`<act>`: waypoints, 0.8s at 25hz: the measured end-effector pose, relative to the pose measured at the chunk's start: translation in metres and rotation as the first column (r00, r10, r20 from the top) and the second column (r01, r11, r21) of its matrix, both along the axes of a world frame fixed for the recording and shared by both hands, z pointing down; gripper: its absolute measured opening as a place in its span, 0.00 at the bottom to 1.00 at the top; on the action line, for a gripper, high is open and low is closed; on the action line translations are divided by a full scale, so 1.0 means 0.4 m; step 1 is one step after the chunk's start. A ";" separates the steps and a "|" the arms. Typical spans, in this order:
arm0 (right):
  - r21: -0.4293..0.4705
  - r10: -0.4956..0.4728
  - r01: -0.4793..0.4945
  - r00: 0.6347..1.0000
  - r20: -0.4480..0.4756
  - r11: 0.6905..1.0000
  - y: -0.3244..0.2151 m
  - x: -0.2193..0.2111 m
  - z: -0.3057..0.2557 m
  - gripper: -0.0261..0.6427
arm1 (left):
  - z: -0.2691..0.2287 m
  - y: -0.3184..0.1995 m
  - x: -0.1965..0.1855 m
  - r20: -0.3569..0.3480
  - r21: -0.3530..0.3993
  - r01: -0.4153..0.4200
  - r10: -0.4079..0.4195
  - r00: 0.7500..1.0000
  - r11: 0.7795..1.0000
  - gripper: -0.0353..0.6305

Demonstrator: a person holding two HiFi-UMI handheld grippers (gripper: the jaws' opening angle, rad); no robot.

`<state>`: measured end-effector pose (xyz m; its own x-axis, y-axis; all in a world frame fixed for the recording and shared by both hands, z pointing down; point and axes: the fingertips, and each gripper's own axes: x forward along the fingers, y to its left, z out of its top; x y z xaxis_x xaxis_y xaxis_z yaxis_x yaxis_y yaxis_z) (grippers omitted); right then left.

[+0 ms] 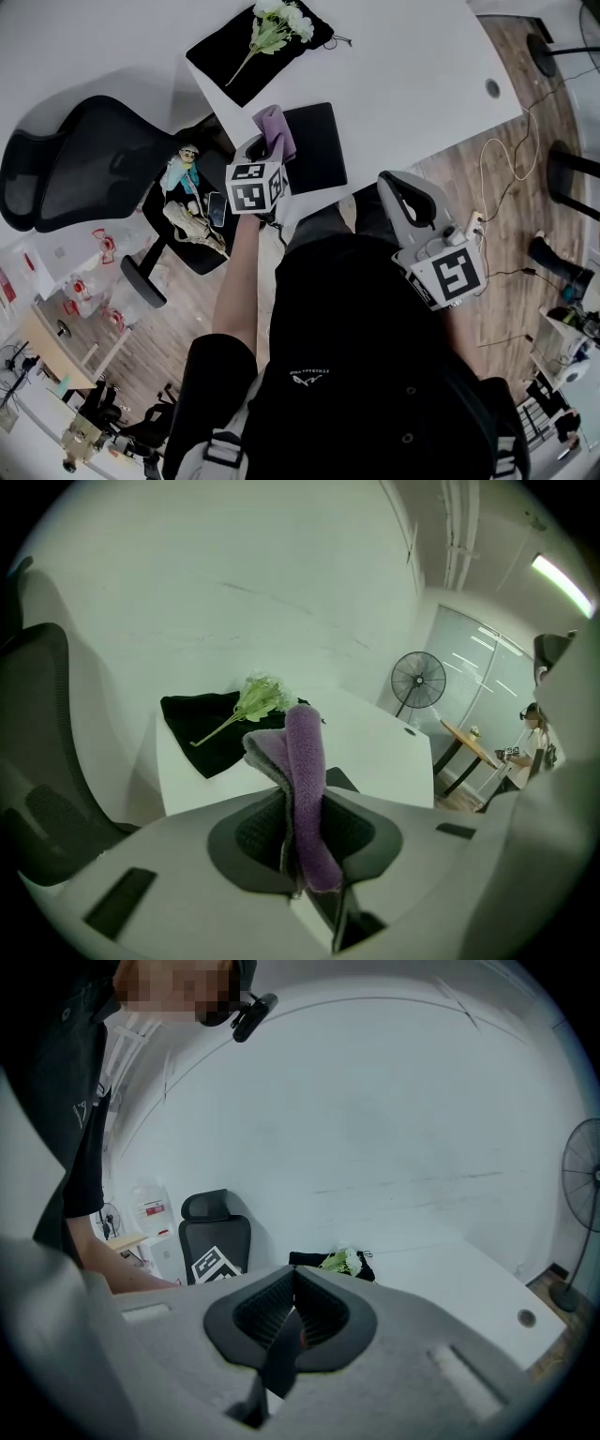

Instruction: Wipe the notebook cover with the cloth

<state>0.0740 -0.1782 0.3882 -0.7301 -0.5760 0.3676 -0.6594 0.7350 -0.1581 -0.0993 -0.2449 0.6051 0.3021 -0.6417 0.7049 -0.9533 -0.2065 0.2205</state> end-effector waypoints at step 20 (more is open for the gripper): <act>-0.002 0.052 -0.052 0.999 -0.007 0.999 0.017 0.039 0.009 0.05 | 0.074 0.056 0.252 -0.107 -0.099 -0.214 0.204 0.973 0.972 0.18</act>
<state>0.0896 -0.1712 0.3919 -0.6963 -0.6124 0.3743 -0.6981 0.6990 -0.1549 0.0015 -0.2225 0.6346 0.4903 -0.4781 0.7287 -0.8651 -0.3684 0.3404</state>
